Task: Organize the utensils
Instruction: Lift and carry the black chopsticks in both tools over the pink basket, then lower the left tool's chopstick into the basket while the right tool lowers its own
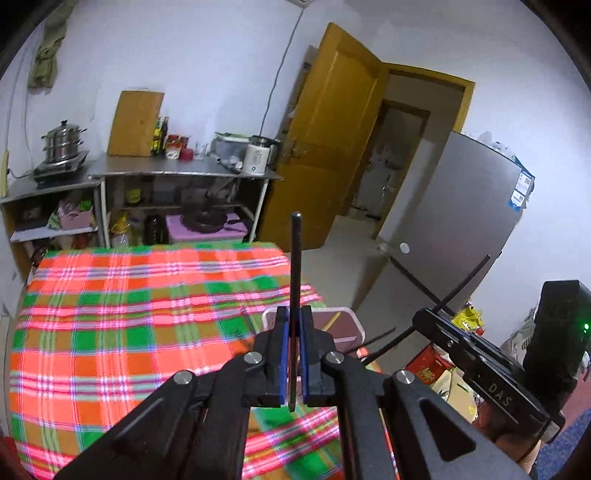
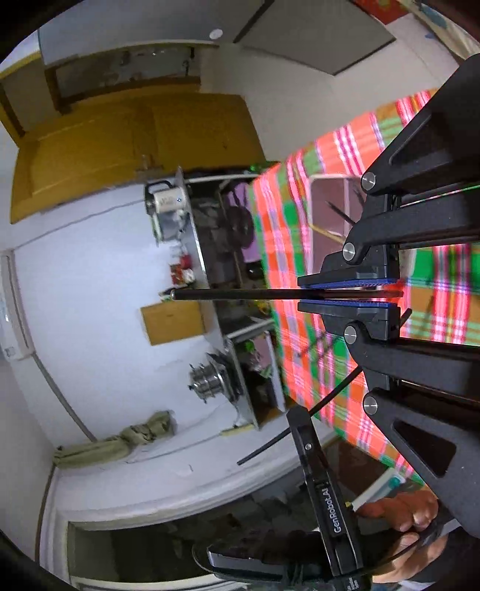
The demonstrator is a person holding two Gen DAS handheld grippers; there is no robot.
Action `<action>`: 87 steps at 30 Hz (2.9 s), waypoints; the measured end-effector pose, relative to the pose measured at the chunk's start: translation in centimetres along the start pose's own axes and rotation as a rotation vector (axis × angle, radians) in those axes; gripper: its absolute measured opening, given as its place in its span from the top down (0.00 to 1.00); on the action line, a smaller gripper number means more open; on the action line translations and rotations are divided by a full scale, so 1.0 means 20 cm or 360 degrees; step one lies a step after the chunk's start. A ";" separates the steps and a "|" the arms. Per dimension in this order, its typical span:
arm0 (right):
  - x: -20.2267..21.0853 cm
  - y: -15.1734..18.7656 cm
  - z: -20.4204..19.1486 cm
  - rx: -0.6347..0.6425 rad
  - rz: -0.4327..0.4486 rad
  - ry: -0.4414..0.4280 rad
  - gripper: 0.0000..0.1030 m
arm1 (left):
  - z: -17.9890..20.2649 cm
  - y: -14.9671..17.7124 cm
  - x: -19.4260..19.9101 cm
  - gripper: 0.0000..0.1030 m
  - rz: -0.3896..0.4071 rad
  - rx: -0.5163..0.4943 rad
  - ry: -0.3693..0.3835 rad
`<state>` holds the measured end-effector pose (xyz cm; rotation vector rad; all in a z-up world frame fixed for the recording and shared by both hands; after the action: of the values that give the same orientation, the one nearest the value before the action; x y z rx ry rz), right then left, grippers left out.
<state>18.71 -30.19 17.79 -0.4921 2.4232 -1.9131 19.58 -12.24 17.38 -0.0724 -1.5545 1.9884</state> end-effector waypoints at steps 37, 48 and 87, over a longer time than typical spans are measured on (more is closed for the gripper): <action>-0.26 0.17 0.20 0.0016 -0.0110 0.0130 0.94 | -0.02 0.21 -0.46 0.94 -0.0182 -0.0095 -0.0078; -0.32 0.18 0.13 0.0077 -0.0144 0.0096 0.95 | 0.00 0.21 -0.46 0.94 -0.0173 -0.0157 -0.0086; -0.29 0.21 0.18 -0.0048 -0.0181 0.0092 0.96 | -0.05 0.17 -0.25 0.62 -0.0045 -0.0029 -0.0050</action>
<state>24.06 -31.28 11.74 -0.5960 2.5154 -1.9622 22.61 -14.17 12.52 -0.0264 -1.5849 1.9624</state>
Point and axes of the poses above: each gripper's, at about its wrist camera, not at the fingertips, and x roughly against the way its jaws point, z to its right, y to its underside, the point moved 7 cm from there along -x, roughly the way its jaws point, and after that the axes turned 13 degrees about z, right-handed, at the moved point
